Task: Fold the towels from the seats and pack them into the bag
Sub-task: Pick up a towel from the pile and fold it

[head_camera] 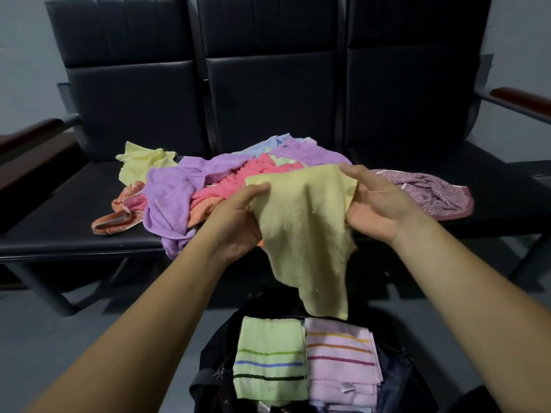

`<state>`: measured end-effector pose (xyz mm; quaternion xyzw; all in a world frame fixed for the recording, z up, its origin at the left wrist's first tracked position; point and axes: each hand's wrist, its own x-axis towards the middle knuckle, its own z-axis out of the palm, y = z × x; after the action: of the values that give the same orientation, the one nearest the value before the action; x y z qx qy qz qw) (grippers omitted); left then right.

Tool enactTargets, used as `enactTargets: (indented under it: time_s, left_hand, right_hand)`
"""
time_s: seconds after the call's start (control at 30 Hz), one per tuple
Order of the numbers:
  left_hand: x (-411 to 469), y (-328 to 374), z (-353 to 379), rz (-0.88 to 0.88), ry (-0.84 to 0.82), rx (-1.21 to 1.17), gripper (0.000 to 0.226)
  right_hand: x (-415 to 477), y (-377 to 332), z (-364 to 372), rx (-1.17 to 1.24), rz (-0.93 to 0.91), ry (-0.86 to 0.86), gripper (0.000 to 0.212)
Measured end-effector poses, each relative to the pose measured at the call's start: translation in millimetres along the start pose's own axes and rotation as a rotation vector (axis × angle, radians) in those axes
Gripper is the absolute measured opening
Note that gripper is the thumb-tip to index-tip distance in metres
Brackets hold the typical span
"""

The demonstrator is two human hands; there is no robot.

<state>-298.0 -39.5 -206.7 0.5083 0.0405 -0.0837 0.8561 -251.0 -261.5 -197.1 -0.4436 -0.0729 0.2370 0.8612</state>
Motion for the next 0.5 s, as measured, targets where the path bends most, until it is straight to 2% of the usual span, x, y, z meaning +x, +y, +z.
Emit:
enactTargets:
  time_s: [0.07,0.1,0.13,0.2,0.27,0.37,0.43,0.5]
  left_hand:
    - [-0.5,2.1,7.0,-0.044,0.043,-0.179,0.027]
    - [-0.5,3.1,9.1,-0.053,0.044,-0.24,0.033]
    - [-0.7,4.6,9.0,-0.048,0.038,-0.282,0.037]
    - [-2.1,7.2,6.0,-0.01,-0.005,-0.295,0.036]
    - [-3.7,9.7,-1.1,0.067,-0.025,-0.148,0.039]
    - [-3.4,12.8,-17.1,0.186,0.015,0.288,0.041]
    - [-3.9,15.3,-27.4,0.234,0.077,0.622,0.027]
    - [-7.1,16.6,-33.1,0.239,0.111,0.77,0.014]
  right_hand:
    - [-4.6,4.3,-4.8,-0.193,0.06,-0.099,0.052]
    - [-4.0,8.6,-8.9,-0.301,0.097,-0.1,0.06]
    - [-3.5,12.5,-10.8,-0.362,0.115,-0.073,0.059]
    - [-2.1,15.7,-12.3,-0.351,0.073,-0.003,0.032]
    - [-2.9,11.4,-8.7,-0.281,0.006,0.042,0.02]
    - [-1.0,9.3,-8.6,-0.262,-0.089,0.136,0.016]
    - [0.3,12.4,-10.4,-0.304,-0.134,0.21,0.01]
    - [2.1,15.2,-11.3,-0.358,-0.17,0.272,0.005]
